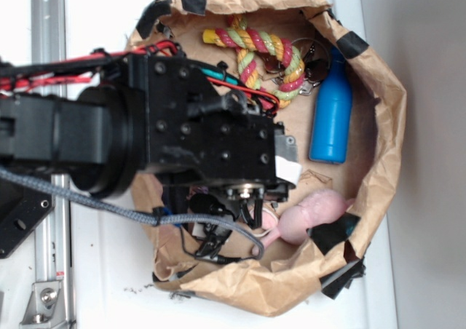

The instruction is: Grab the wood chip.

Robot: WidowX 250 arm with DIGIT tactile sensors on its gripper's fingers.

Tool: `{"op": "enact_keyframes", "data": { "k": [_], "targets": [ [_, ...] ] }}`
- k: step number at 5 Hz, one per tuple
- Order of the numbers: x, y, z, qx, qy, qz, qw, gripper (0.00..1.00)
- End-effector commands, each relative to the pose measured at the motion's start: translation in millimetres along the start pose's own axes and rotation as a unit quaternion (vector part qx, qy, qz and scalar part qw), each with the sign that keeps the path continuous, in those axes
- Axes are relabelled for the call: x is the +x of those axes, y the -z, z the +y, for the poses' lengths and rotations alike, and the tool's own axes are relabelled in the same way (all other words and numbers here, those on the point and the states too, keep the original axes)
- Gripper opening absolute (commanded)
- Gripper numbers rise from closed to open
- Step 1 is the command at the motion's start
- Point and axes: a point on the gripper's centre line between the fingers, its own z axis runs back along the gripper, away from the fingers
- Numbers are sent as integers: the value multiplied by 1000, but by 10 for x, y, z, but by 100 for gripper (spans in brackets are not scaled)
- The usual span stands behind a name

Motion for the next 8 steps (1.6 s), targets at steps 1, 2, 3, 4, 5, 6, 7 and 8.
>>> {"op": "enact_keyframes", "data": {
  "k": [1, 2, 3, 4, 5, 6, 7, 8],
  "targets": [
    [63, 150, -324, 11, 32, -11, 999, 100],
    [81, 230, -311, 2, 24, -4, 1000, 100],
    [93, 294, -315, -5, 16, 5, 1000, 71],
    [72, 268, -294, 1, 3, 5, 1000, 0],
    [40, 146, -271, 3, -6, -12, 1000, 0],
    [0, 18, -220, 11, -19, -27, 999, 0],
    [-186, -487, 7, 35, -87, -99, 991, 0],
    [-346, -980, 184, 34, -138, -143, 979, 0]
  ]
}}
